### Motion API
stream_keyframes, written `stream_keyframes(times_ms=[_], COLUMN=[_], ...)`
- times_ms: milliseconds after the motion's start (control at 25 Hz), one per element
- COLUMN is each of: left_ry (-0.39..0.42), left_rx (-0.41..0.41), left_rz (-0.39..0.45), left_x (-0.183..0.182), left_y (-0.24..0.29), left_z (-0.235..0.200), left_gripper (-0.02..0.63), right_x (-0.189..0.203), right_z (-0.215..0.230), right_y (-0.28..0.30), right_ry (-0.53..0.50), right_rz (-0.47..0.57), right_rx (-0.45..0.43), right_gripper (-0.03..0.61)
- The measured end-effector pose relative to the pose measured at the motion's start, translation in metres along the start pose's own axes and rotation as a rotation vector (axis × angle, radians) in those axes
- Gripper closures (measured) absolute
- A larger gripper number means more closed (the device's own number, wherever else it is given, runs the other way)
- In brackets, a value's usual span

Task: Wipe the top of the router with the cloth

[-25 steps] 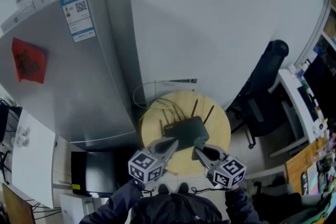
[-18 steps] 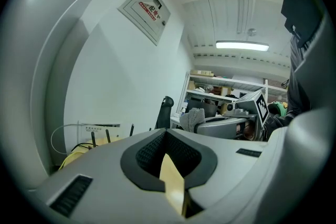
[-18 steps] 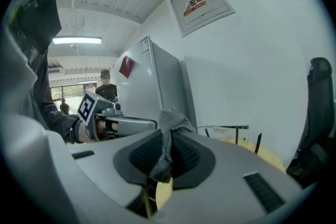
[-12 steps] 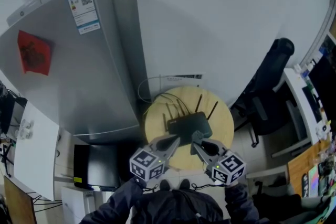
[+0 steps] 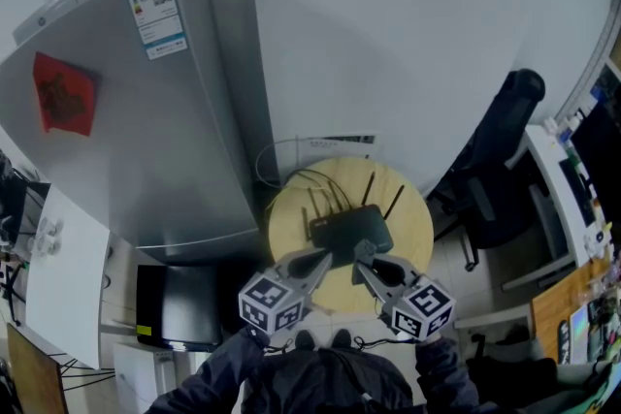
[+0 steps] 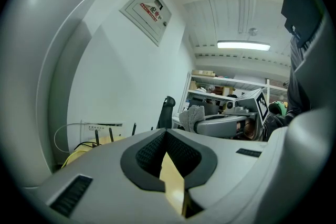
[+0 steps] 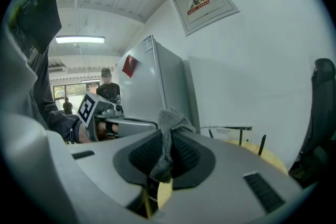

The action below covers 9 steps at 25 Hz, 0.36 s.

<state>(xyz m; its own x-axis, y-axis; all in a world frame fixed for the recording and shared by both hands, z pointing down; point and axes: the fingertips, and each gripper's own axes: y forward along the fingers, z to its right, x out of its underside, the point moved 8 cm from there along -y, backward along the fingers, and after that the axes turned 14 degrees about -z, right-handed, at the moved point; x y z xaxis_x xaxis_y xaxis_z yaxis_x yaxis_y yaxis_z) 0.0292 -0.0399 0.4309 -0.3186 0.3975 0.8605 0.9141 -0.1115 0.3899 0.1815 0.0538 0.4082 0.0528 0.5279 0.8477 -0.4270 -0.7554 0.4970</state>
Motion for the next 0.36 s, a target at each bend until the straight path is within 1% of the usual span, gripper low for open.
stream_keyframes(times_ms=[360], left_ry=[0.003], left_rx=[-0.003], left_rz=[0.002], left_x=[0.0006], left_y=[-0.0001], left_z=[-0.0014], left_gripper=[0.614], right_x=[0.0013], right_z=[0.0018], right_y=[0.0010], right_ry=[0.001], right_rz=[-0.005], right_rx=[0.001], right_gripper=[0.511])
